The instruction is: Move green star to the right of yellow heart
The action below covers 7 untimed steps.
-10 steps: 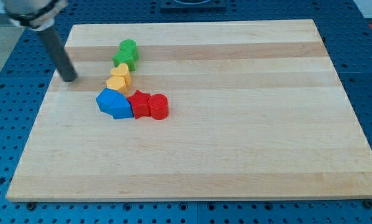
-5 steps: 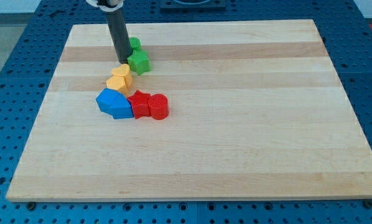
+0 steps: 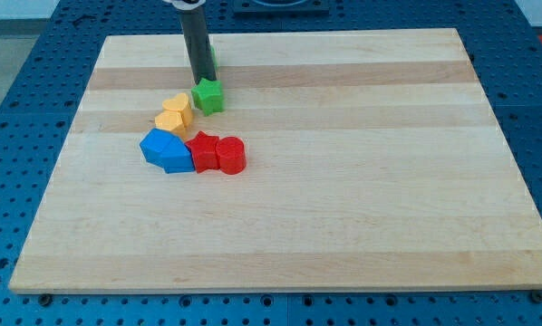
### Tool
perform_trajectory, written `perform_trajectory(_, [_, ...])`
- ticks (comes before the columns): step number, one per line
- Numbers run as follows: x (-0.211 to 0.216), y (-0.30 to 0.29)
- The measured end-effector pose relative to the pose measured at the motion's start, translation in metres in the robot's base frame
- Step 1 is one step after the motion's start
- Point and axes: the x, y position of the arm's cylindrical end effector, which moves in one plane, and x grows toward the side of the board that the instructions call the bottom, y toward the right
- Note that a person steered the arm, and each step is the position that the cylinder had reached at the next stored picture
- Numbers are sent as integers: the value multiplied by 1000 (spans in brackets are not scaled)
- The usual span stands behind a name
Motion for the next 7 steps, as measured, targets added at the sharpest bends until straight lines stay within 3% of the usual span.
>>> perform_trajectory(7, [30,8])
